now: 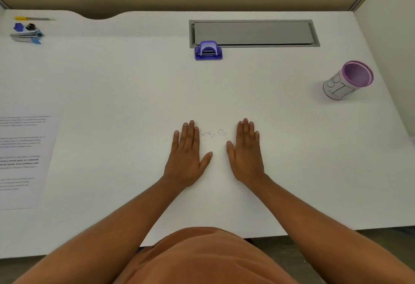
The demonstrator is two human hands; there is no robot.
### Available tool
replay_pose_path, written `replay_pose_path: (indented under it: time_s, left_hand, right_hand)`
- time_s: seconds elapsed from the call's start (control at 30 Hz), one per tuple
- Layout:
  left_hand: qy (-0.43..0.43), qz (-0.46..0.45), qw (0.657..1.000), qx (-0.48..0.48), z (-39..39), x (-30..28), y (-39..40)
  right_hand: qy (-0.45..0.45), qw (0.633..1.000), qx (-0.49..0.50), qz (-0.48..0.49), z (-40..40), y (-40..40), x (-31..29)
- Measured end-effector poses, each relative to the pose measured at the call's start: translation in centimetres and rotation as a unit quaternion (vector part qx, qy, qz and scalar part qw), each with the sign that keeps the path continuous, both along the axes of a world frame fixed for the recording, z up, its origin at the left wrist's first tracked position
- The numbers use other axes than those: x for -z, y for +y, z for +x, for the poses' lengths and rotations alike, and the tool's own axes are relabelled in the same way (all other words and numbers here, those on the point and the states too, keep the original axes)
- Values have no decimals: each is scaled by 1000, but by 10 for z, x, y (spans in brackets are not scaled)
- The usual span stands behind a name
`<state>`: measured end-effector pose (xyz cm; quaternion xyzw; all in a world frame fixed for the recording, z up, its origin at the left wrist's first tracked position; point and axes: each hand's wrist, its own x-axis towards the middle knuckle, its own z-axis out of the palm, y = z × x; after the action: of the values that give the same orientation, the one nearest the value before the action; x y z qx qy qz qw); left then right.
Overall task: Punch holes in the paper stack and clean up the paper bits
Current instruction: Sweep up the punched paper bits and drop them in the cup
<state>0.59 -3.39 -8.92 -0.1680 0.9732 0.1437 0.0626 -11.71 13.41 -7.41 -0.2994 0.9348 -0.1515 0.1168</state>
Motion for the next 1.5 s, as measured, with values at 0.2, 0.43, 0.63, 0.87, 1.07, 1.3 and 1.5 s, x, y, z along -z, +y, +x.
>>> replay_pose_path:
  time_s: [0.2,0.43,0.63,0.87,1.07,1.3,1.5]
  left_hand:
    - [5,11,998,55,-18,-3,27]
    - [39,-1,999,10,-7,-4,6]
    - [9,-15,999,50,-23,1,-3]
    - [32,-7,994,105,-21,1,10]
    - [37,-4,997,65,6,4,-5]
    - [19,-30,997,67,0,2,10]
    - [28,-9,996,84,-20,-8,7]
  right_hand:
    - [-45,991,-104,-76,22,-24,3]
    - [-19,989,5,-144,-9,19,-4]
    - [15,997,-67,-29,-16,1,5]
    - [-88,980,-106,-146,-2,-10,2]
    - [22,999,-36,14,11,52,3]
    - [27,994,-73,75,42,24,13]
    - [-15,996,-90,-21,28,5,7]
